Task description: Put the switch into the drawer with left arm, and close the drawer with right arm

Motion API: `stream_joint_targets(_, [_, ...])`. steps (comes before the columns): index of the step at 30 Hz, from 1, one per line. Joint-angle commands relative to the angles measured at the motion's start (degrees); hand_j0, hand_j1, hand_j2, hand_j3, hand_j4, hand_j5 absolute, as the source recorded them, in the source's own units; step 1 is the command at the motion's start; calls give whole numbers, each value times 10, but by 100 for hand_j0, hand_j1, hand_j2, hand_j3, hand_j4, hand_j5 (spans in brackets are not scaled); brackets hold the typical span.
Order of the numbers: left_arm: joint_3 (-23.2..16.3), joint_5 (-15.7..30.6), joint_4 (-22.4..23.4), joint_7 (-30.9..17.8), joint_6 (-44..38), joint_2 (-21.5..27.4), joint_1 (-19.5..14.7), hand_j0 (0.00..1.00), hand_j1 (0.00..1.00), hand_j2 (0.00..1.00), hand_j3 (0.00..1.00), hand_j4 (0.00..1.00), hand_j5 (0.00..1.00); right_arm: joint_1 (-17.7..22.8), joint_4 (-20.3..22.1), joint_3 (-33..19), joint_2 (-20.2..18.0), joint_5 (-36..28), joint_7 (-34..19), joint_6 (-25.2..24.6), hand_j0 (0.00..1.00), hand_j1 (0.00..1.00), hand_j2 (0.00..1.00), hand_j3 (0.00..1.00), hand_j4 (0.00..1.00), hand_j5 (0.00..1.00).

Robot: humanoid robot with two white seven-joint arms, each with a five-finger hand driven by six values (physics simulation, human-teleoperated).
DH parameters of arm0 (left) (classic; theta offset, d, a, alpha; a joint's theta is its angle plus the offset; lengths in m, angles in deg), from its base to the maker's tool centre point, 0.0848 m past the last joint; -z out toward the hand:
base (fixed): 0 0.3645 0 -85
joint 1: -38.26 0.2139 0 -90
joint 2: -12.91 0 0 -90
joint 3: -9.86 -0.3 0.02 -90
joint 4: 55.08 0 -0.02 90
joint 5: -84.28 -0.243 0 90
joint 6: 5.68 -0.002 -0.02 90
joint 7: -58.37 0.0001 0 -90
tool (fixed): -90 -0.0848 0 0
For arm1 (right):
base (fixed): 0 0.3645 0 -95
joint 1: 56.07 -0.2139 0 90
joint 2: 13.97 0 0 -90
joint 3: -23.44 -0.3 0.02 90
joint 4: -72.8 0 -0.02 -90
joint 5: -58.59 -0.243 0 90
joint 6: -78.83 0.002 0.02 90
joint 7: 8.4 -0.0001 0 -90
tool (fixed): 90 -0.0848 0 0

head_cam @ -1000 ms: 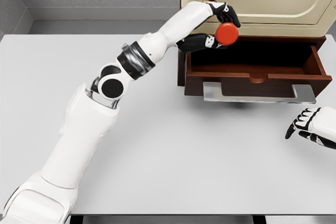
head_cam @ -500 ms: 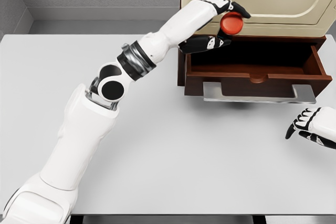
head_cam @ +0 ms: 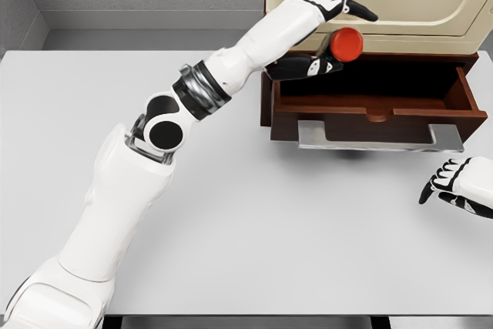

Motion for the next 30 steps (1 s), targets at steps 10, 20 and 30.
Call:
stream_joint_targets(10, [-9, 4, -6, 0, -1, 0, 0, 75, 75, 75, 75, 75, 75, -1, -1, 0, -1, -3, 1, 0, 50, 50, 50, 50, 50, 50])
stream_joint_targets(20, [-30, 4, -87, 0, 37, 44, 7, 81, 81, 81, 81, 81, 81, -1, 0, -1, -1, -4, 0, 0, 50, 50, 50, 50, 50, 50])
stream_joint_targets(30, [31, 93, -142, 1, 139, 231, 18, 100, 100, 100, 100, 100, 100, -3, 0, -1, -1, -4, 0, 0, 49, 49, 49, 49, 49, 49])
